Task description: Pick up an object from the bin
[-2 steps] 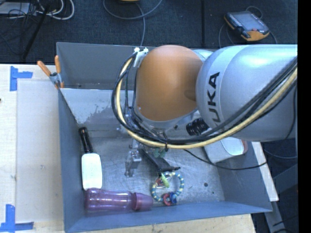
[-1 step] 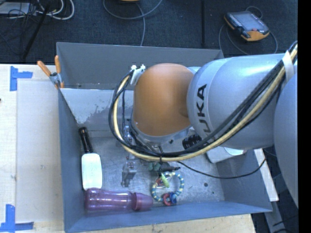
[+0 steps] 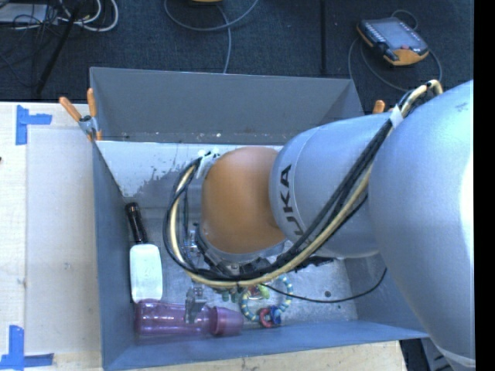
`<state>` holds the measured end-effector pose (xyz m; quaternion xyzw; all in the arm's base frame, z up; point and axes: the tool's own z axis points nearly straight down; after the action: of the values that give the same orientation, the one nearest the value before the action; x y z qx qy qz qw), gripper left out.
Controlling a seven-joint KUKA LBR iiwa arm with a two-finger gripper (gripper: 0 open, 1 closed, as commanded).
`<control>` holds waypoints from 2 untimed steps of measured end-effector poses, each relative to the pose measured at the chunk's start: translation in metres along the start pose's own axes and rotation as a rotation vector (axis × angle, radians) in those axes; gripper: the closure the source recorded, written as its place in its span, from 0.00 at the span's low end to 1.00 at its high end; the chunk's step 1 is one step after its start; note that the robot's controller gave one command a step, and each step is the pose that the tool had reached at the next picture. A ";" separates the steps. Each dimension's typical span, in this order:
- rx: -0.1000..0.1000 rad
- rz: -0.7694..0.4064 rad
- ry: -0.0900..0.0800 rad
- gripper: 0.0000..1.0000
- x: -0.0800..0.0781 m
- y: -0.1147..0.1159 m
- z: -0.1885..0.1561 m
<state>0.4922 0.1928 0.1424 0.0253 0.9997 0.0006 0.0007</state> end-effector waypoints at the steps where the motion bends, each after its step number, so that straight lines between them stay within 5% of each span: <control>1: 0.001 -0.096 0.009 0.00 -0.016 -0.009 0.020; 2: 0.004 -0.058 0.004 0.00 -0.003 0.002 0.028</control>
Offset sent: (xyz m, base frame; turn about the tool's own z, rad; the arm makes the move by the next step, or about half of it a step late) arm -0.0171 0.0190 -0.0415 0.0004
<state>0.4953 0.1949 0.1144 -0.0036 1.0000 -0.0013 -0.0015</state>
